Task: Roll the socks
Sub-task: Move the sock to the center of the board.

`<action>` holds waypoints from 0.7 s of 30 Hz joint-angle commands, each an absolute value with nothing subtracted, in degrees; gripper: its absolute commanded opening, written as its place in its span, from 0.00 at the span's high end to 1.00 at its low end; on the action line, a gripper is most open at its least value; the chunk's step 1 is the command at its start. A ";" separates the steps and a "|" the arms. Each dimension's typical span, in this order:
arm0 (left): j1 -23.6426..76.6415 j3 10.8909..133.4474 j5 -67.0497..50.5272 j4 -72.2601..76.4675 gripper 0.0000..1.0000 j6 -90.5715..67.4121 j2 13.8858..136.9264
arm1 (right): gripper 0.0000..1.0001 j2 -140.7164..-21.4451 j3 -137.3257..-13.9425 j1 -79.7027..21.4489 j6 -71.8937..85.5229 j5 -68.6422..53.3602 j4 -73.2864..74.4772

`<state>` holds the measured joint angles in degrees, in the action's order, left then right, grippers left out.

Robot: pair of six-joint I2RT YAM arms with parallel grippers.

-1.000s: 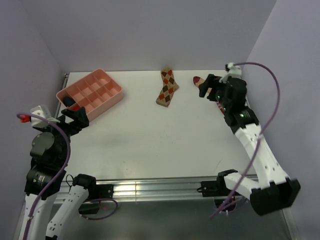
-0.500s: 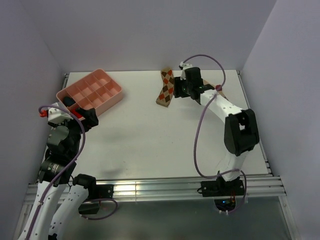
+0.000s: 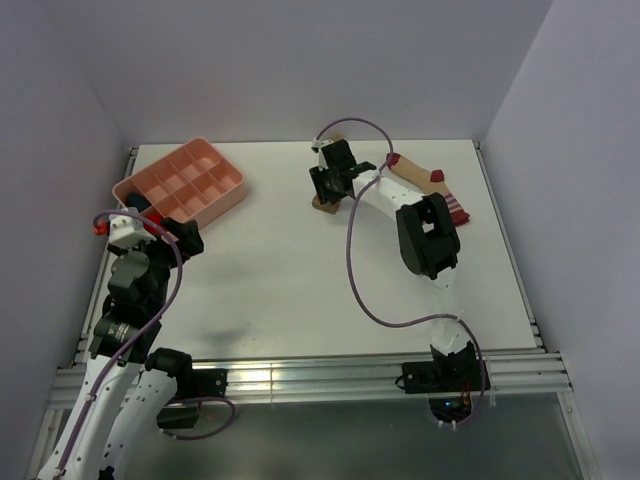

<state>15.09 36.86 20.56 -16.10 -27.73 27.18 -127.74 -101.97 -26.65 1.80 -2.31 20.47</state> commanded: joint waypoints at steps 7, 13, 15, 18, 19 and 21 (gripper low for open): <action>15.03 36.39 19.16 -12.83 0.01 -27.25 26.37 | 0.54 -130.69 -104.15 -28.04 6.94 -2.64 31.81; 14.94 36.39 18.98 -13.18 0.00 -27.25 25.84 | 0.57 -125.88 -94.24 -30.67 12.12 -2.20 30.33; 14.85 36.30 18.98 -13.27 0.01 -27.16 25.58 | 0.57 -123.67 -88.54 -32.07 14.49 -2.11 27.87; 14.77 36.21 18.98 -13.53 0.01 -27.33 25.05 | 0.57 -119.80 -82.82 -33.48 17.04 -2.90 26.63; 14.77 36.12 18.90 -13.62 0.01 -27.33 24.79 | 0.57 -118.05 -81.58 -34.62 17.57 -3.42 26.54; 14.77 36.04 18.90 -13.54 0.01 -27.51 24.52 | 0.57 -116.38 -78.42 -35.85 19.59 -3.60 26.63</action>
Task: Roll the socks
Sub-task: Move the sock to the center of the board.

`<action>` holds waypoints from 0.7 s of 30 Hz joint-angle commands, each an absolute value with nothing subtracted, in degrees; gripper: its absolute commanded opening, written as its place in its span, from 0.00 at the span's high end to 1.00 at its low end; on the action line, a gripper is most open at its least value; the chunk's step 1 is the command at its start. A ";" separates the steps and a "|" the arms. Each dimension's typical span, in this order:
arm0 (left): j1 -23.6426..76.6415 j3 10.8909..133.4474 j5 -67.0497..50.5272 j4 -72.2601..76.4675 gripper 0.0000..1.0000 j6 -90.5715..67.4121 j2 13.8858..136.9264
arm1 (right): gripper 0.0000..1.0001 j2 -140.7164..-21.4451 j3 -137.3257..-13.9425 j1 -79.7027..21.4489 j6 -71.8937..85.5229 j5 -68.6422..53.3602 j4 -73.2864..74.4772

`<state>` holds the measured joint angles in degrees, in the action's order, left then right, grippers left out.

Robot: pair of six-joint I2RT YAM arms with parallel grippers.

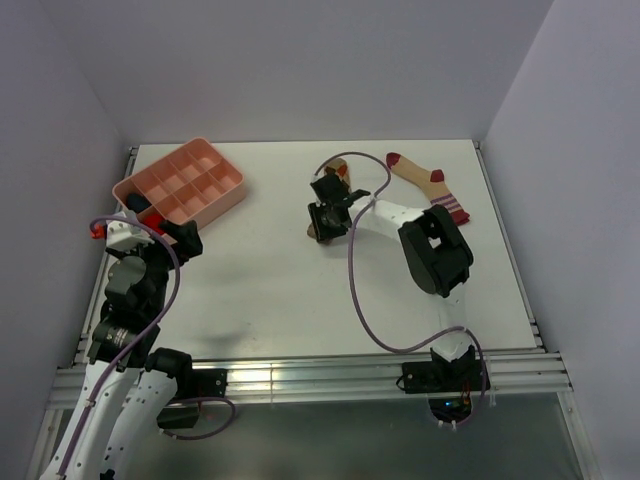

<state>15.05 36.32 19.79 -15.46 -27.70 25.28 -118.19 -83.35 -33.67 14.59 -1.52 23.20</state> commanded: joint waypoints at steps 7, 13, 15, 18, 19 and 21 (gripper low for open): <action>14.68 36.12 18.63 -13.71 0.00 -27.51 24.08 | 0.54 -106.64 -71.29 -42.53 21.71 -4.13 24.44; 14.68 36.12 18.46 -13.71 0.01 -27.25 23.91 | 0.47 -96.78 -64.70 -44.21 12.94 -3.08 17.50; 14.68 35.95 18.37 -13.80 0.01 -26.98 23.82 | 0.45 -94.93 -61.88 -45.08 8.12 -0.37 16.44; 14.68 35.77 18.28 -13.62 0.01 -26.63 23.55 | 0.42 -93.96 -59.15 -45.96 3.54 -0.09 14.94; 14.59 35.86 18.11 -13.36 0.00 -26.54 23.55 | 0.42 -93.96 -58.72 -46.05 2.73 -0.09 14.51; 14.59 35.68 17.84 -13.27 0.01 -26.37 23.64 | 0.41 -94.83 -58.71 -45.97 1.32 -0.09 13.97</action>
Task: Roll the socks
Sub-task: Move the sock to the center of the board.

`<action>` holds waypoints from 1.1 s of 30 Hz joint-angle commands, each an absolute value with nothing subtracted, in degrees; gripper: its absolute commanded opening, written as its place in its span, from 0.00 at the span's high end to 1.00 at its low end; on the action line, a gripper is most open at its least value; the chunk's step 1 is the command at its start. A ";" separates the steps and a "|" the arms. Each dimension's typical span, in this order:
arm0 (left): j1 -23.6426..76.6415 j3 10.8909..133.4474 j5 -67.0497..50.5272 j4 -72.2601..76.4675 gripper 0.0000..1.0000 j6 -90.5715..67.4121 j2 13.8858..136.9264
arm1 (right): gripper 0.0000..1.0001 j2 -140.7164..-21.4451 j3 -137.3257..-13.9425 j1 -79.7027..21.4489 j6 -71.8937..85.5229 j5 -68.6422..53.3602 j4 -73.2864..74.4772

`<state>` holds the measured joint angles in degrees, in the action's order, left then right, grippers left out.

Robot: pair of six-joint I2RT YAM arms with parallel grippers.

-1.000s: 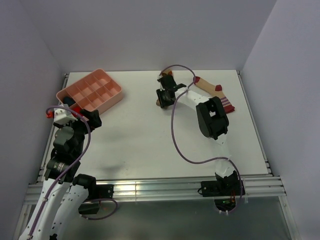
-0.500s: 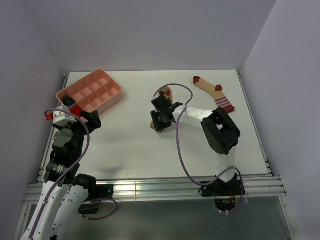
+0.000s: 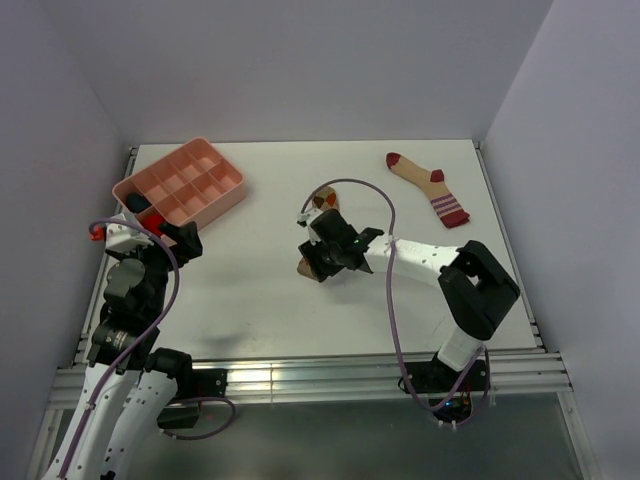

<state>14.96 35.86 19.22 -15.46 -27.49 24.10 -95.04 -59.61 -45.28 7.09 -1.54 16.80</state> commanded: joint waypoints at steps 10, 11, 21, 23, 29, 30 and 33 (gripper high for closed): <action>14.50 35.95 17.58 -13.54 0.01 -25.93 24.43 | 0.46 -104.49 -64.42 -46.05 -1.14 -4.92 11.07; 14.50 35.86 17.75 -13.54 0.00 -25.93 24.43 | 0.46 -105.46 -65.55 -46.05 -1.49 -5.62 11.42; 14.41 35.86 17.32 -13.54 0.00 -25.75 24.61 | 0.43 -103.63 -67.16 -46.40 -3.16 -4.58 10.99; 14.41 35.95 17.23 -13.36 0.01 -25.58 24.61 | 0.43 -101.70 -64.78 -47.19 -4.74 -2.47 9.59; 14.15 35.86 16.88 -13.53 0.01 -25.66 24.52 | 0.42 -98.35 -60.12 -50.71 -8.34 4.12 6.86; 14.15 35.86 16.79 -13.54 0.01 -25.66 24.43 | 0.42 -98.44 -59.86 -51.06 -8.70 4.65 6.59; 14.06 35.86 16.79 -13.54 0.01 -25.66 24.52 | 0.42 -99.40 -59.24 -52.20 -10.54 6.32 5.71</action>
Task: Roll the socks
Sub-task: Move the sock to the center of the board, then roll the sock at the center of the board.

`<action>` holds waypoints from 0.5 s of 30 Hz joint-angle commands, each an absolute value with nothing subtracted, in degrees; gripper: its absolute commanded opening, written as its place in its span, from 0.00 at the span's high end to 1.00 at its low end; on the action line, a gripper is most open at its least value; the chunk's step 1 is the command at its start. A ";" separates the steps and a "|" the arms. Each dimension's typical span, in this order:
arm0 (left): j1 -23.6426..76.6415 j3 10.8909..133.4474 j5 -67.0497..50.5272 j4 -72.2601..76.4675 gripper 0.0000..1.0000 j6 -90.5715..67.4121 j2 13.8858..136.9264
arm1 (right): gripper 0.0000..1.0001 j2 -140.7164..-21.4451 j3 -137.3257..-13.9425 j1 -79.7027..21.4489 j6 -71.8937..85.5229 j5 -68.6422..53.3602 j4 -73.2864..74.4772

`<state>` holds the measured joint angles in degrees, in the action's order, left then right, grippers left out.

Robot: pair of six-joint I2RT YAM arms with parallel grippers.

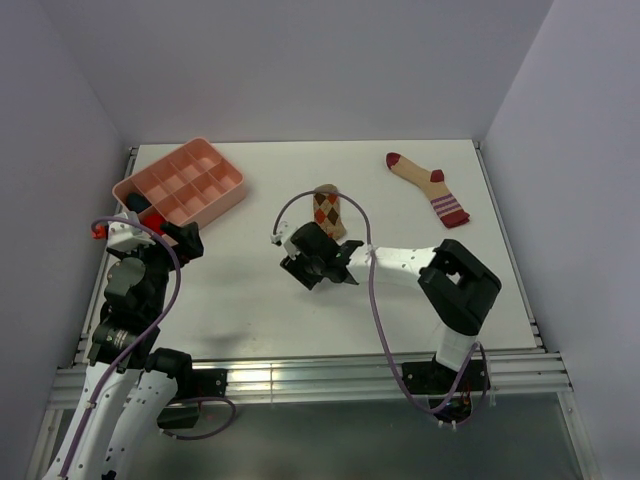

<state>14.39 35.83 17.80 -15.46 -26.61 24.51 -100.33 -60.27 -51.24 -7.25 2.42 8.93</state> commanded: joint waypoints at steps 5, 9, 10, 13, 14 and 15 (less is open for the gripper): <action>14.06 35.86 16.87 -13.62 0.01 -25.58 24.43 | 0.42 -101.25 -58.71 -53.00 -12.22 8.00 4.66; 14.06 35.86 16.70 -13.45 0.01 -25.49 24.43 | 0.42 -102.48 -58.19 -53.26 -13.09 8.00 3.69; 14.06 35.86 16.70 -13.45 0.01 -25.49 24.52 | 0.42 -102.57 -57.84 -53.35 -13.44 8.00 3.08; 14.06 35.86 16.79 -13.54 0.01 -25.49 24.52 | 0.43 -103.80 -58.01 -53.53 -13.53 8.09 3.08; 14.06 35.86 16.79 -13.54 0.01 -25.49 24.61 | 0.43 -104.15 -57.92 -53.53 -13.62 8.09 2.73; 14.06 35.77 16.79 -13.54 0.01 -25.49 24.52 | 0.43 -104.24 -57.75 -53.61 -13.71 8.17 2.46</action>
<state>14.37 35.83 17.78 -15.46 -26.59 24.51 -103.24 -58.11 -52.97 -12.27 7.05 5.17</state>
